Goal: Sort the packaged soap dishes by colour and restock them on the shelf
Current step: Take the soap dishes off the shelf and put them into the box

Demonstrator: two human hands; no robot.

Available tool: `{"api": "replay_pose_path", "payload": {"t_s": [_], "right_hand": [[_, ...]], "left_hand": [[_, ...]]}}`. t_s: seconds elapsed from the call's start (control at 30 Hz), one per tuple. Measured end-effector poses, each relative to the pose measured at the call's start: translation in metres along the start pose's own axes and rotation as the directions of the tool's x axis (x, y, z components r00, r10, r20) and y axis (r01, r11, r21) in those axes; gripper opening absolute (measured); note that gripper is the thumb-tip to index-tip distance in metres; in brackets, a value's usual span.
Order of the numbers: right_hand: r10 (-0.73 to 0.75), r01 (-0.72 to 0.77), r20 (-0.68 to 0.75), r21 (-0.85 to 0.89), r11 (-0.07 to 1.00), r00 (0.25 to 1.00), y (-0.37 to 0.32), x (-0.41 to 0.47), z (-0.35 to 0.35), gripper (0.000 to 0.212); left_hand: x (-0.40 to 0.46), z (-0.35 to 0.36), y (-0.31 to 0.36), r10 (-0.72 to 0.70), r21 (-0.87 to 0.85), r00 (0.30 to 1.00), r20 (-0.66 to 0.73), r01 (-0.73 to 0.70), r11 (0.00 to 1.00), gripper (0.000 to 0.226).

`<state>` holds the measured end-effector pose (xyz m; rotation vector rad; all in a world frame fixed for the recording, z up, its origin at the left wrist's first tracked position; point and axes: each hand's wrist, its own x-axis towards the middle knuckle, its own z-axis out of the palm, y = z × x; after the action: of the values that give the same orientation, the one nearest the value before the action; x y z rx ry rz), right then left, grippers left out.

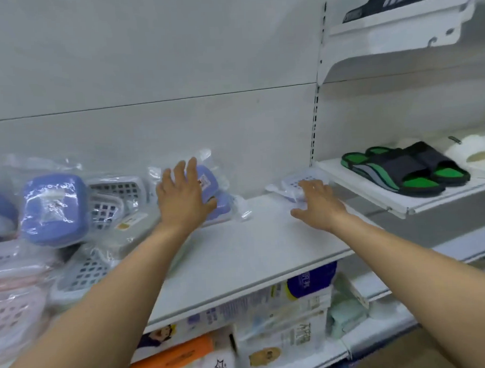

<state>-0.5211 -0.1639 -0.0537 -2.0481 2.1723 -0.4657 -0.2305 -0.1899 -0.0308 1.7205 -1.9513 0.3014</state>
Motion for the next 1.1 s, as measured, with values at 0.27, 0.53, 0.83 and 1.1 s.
{"api": "replay_pose_path", "payload": {"t_s": [0.27,0.53,0.83,1.1], "right_hand": [[-0.078,0.073,-0.025,-0.163,0.984,0.997,0.031,0.067,0.033,0.054],[-0.2,0.239,-0.281,0.113,0.964,0.939,-0.002,0.028,0.036,0.019],[-0.038,0.306,-0.46,0.524,0.795,0.887,-0.116,-0.122,0.015,0.02],[-0.139,0.443,-0.496,0.574,0.688,0.857,-0.236,-0.3,0.042,0.019]], "left_hand": [[0.018,0.026,-0.01,-0.065,0.334,0.993,0.1,0.028,0.942,0.11],[0.003,0.006,0.001,-0.051,0.139,0.997,0.064,0.042,0.989,0.1],[-0.121,-0.107,-0.008,-0.128,-0.371,0.983,-0.13,0.071,0.926,0.11],[-0.32,-0.198,-0.121,-0.234,-0.371,0.961,-0.151,0.164,0.914,0.11]]}}
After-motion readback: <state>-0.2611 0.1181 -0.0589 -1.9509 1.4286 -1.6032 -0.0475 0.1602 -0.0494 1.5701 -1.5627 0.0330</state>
